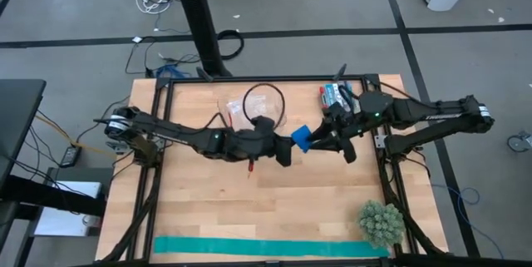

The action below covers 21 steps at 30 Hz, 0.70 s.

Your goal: Roll bandage

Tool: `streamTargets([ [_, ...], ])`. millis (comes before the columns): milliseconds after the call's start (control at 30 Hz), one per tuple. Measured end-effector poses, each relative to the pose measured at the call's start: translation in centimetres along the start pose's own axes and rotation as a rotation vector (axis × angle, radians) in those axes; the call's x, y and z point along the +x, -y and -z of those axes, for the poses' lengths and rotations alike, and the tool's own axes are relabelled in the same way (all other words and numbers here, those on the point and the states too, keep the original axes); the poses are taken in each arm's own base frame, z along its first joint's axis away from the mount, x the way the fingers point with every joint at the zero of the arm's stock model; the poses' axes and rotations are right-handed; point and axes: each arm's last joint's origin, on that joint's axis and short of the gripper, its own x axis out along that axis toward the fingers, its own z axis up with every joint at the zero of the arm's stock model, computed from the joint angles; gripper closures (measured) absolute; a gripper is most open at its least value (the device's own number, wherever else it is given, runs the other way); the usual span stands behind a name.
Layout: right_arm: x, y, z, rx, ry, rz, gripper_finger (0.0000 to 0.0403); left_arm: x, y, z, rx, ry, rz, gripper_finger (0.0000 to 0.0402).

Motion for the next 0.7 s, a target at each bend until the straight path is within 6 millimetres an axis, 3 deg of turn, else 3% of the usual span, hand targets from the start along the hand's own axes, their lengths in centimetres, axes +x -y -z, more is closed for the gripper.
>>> streamTargets([
  [267,-0.5,-0.5,-1.1,-0.074,0.032,0.003,0.0252,0.3,0.4,-2.4,-0.09,0.032,0.139,0.0385],
  [700,-0.3,-0.6,-0.5,-0.105,-0.024,-0.034,0.0252,-0.7,1.5,-4.4,-0.107,0.008,0.224,0.0387],
])
